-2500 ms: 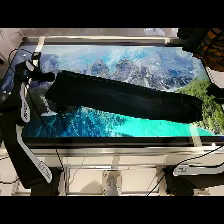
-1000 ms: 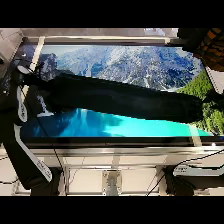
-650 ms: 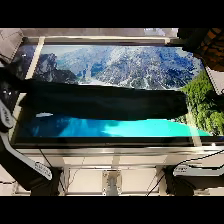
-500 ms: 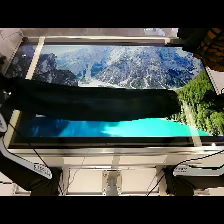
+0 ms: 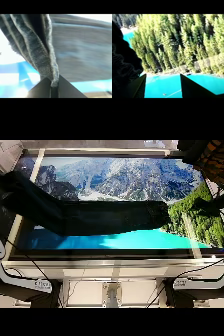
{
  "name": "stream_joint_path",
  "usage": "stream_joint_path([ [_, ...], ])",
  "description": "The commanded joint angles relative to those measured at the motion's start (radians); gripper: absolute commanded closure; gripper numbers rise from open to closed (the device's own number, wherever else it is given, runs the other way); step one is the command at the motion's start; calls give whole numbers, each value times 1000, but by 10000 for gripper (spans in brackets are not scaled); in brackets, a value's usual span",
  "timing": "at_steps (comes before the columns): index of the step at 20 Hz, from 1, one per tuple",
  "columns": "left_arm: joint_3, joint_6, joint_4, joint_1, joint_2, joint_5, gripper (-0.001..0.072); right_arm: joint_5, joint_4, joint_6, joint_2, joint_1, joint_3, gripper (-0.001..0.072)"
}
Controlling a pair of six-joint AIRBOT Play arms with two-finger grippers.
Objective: Fold the clothes and pants, and hang the long-sleeved shirts on hangers.
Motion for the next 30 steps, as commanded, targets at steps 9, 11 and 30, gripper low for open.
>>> stream_joint_path([
  [9, 0, -151, -107, -563, -215, 98, 669, -16, 1, -54, 0, 77, 0, 278],
  [11, -1, -166, -107, -618, -271, 102, 669, -10, 0, -56, 0, 77, 0, 278],
  [30, -1, -143, -214, -568, -322, 97, 235, 61, -14, -89, 1, 77, 0, 278],
])
